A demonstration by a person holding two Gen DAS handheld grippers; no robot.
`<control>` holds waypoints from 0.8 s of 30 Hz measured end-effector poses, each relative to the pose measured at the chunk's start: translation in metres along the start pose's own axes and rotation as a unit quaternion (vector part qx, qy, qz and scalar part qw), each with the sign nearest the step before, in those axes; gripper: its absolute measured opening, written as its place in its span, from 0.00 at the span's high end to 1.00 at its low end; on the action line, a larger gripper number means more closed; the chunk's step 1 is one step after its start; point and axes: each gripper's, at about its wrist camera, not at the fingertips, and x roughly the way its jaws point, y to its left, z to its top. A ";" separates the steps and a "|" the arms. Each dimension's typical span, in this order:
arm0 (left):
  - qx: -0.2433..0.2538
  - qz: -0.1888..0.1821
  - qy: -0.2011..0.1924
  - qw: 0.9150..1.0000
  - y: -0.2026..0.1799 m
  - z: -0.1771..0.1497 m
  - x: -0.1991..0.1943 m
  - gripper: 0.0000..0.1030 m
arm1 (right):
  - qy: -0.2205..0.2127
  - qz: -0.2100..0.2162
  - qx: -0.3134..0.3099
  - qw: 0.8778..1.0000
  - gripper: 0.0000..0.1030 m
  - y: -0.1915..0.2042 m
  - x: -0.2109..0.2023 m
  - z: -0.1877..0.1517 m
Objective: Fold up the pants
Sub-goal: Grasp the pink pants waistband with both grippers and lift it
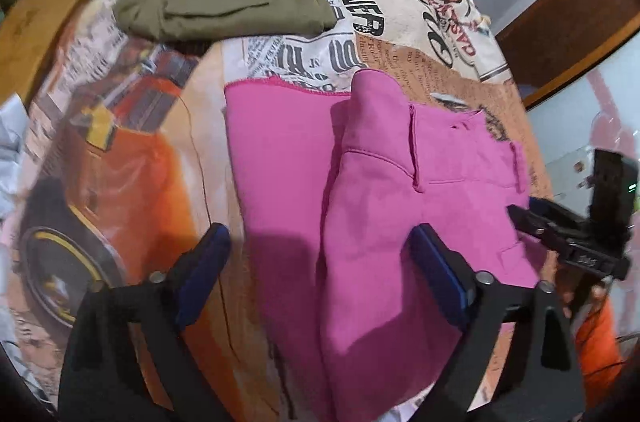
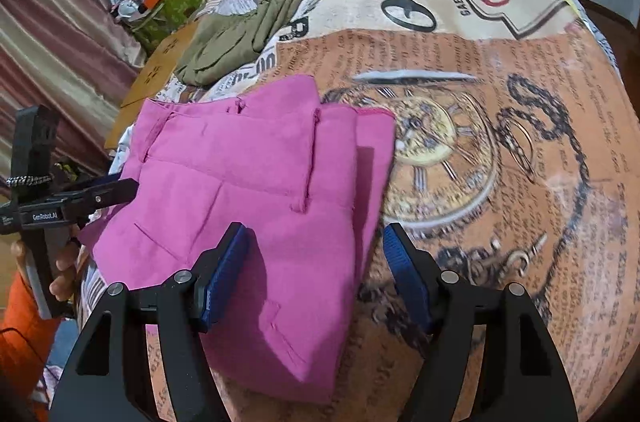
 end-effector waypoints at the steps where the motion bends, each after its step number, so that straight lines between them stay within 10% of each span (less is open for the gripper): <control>1: -0.005 -0.010 0.002 1.000 0.000 0.001 0.001 0.19 | -0.002 0.004 0.003 1.000 0.38 0.000 0.002 0.002; 7: 0.005 -0.015 0.000 1.000 -0.006 0.003 -0.003 0.35 | -0.004 0.011 0.005 1.000 0.59 0.004 0.004 0.006; 11: 0.015 -0.019 -0.015 1.000 -0.016 0.005 -0.011 0.68 | -0.009 0.004 0.009 1.000 0.68 0.006 0.003 0.006; 24: 0.079 0.042 -0.083 0.992 -0.044 0.023 -0.045 0.82 | -0.048 -0.025 -0.029 0.998 0.87 0.036 -0.033 0.032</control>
